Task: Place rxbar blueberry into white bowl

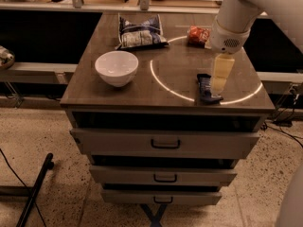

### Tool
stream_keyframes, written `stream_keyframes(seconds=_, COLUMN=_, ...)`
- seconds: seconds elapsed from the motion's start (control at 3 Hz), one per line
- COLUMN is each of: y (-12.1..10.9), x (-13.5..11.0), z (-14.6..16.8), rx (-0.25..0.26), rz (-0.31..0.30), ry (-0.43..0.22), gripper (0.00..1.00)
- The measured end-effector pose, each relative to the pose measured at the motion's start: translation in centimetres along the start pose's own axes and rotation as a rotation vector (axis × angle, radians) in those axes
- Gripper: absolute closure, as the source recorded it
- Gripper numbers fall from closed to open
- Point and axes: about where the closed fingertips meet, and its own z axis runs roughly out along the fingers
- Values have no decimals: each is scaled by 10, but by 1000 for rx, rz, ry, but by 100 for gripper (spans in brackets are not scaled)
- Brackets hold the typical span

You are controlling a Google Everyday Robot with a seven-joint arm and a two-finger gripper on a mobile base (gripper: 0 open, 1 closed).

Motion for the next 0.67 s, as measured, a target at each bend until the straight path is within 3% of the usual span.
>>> stream_keyframes(seconds=0.33, y=-3, x=8, z=19, rx=6, rz=4, ry=59, gripper=0)
stream_keyframes(seconds=0.67, y=1, x=12, z=29, rx=-2, rz=-4, ry=29, gripper=0)
